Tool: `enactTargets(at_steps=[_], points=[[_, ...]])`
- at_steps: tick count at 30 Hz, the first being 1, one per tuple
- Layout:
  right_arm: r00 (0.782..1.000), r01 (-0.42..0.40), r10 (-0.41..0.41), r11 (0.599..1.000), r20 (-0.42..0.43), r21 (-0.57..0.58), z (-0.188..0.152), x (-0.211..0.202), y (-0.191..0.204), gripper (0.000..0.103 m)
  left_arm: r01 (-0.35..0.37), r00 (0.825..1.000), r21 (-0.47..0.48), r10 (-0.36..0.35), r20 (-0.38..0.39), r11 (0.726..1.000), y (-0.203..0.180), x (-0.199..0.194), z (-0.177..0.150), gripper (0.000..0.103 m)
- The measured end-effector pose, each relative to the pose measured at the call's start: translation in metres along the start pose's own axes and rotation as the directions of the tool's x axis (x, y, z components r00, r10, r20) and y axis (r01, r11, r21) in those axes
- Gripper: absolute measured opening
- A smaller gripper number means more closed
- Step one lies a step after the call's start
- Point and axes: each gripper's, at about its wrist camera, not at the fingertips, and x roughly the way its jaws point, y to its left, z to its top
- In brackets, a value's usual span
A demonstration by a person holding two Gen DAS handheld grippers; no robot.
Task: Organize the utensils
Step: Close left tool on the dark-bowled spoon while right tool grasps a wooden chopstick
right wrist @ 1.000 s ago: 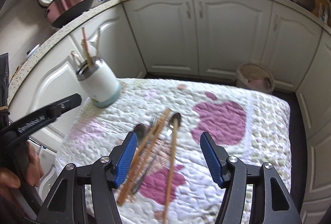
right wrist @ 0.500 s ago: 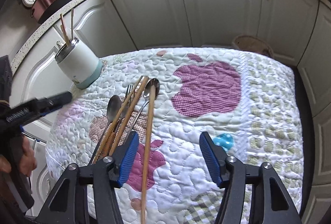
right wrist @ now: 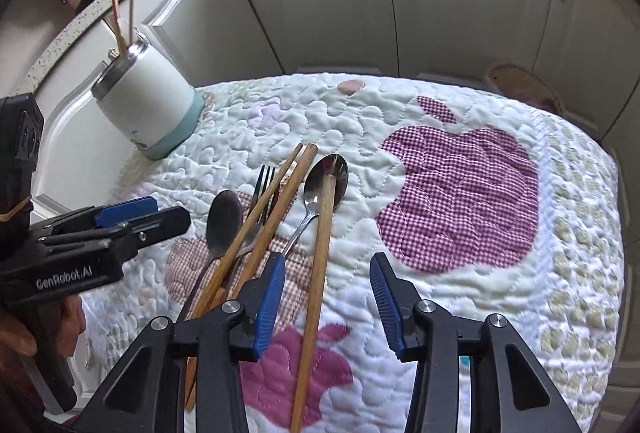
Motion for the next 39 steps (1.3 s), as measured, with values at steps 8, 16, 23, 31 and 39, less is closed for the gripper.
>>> enactTargets(at_steps=[8,16,23,31,39], points=[[1.0,0.016,-0.016,1.0,-0.025,-0.005,0.004,0.021,-0.003,0.043,-0.003,0.999,0.061,0.005,-0.034,0.998,-0.012,0.019,0.01,0.064],[0.993,0.113,-0.114,0.993,-0.018,-0.032,0.0,0.018,-0.013,0.023,-0.016,0.998,0.08,0.02,-0.052,0.997,-0.032,0.035,0.014,0.064],[1.0,0.01,-0.01,0.999,-0.008,0.051,-0.003,0.012,-0.026,0.023,-0.065,0.996,0.122,0.072,-0.053,0.99,-0.039,0.039,0.012,0.059],[1.0,-0.001,0.001,0.998,0.002,0.056,0.0,0.012,-0.022,0.023,-0.066,0.996,0.098,0.071,-0.046,0.993,-0.029,0.033,0.013,0.033],[0.999,0.042,-0.041,0.999,-0.023,0.023,0.023,0.034,-0.016,0.023,-0.021,1.0,0.04,0.021,-0.014,0.999,-0.002,0.019,0.013,0.032]])
